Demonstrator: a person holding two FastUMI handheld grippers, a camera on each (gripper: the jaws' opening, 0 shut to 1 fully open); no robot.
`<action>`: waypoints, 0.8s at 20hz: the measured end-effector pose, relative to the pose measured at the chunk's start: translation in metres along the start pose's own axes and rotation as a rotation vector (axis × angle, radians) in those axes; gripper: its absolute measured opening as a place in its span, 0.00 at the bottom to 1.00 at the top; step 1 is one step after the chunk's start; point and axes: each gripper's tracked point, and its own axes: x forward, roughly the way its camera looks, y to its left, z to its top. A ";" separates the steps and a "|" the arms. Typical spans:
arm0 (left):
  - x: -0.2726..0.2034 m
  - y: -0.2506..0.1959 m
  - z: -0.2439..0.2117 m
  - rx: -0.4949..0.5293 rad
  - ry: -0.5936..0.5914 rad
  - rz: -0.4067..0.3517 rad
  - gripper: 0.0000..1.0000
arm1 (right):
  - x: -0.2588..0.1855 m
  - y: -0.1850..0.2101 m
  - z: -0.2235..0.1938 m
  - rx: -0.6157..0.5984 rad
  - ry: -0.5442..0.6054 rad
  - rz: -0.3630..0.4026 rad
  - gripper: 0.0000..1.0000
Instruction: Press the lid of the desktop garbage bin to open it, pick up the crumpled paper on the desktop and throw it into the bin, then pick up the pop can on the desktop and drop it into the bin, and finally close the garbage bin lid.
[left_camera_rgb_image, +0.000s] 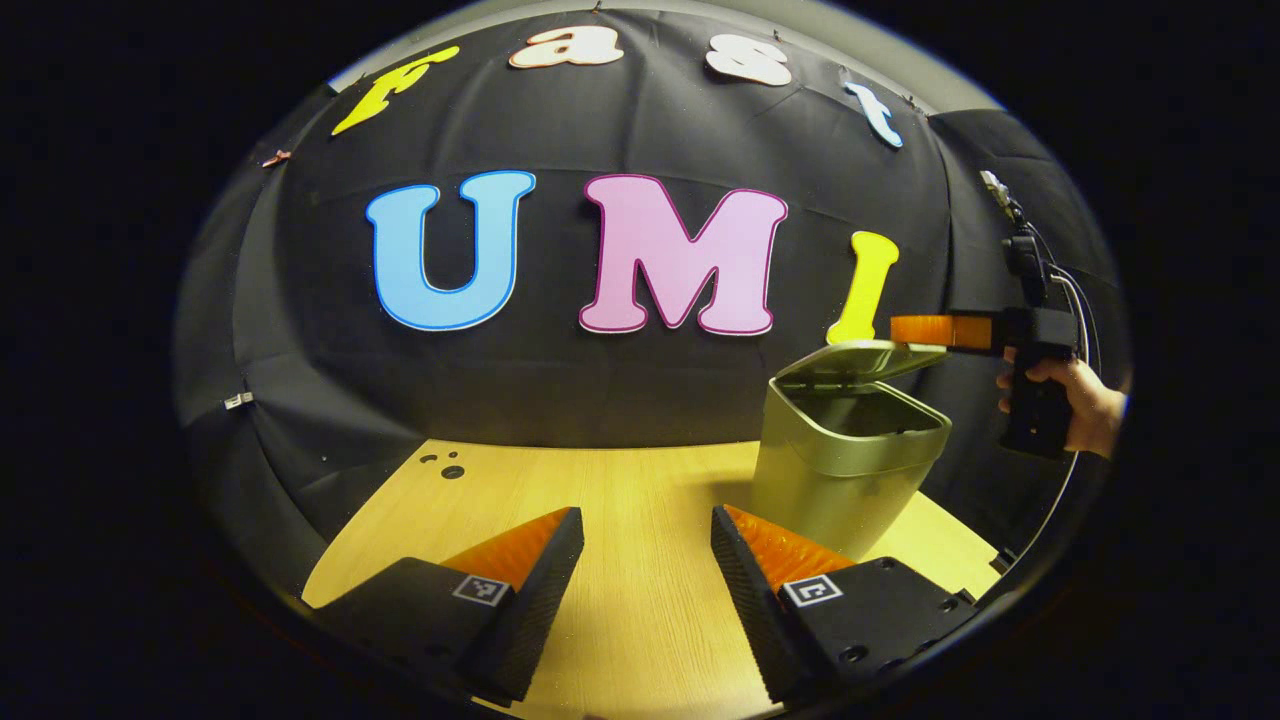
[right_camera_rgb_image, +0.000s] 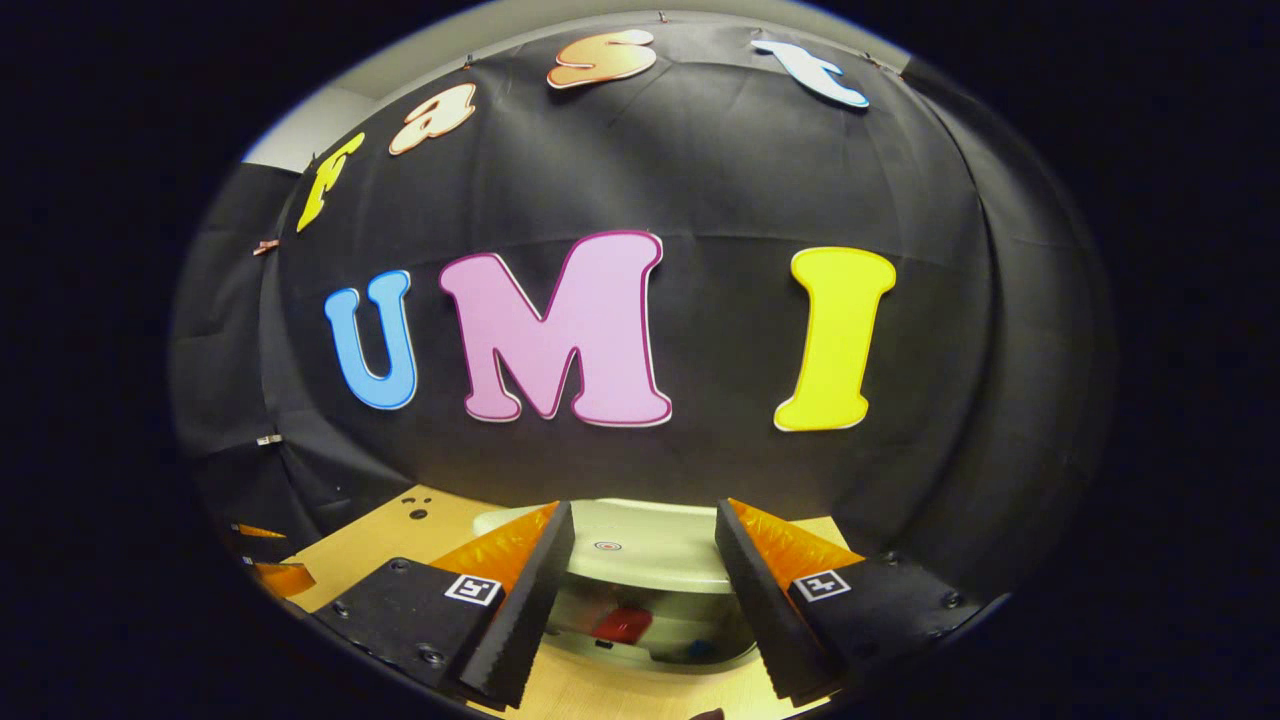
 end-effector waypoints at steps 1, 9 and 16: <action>-0.001 0.000 0.000 0.001 0.000 -0.001 0.84 | -0.001 0.003 -0.008 -0.001 0.016 0.003 0.90; -0.006 -0.001 -0.002 -0.001 0.001 -0.004 0.84 | 0.000 0.024 -0.056 -0.021 0.097 0.017 0.90; -0.012 0.002 -0.009 -0.002 0.010 -0.003 0.84 | -0.002 0.027 -0.074 -0.026 0.074 -0.016 0.94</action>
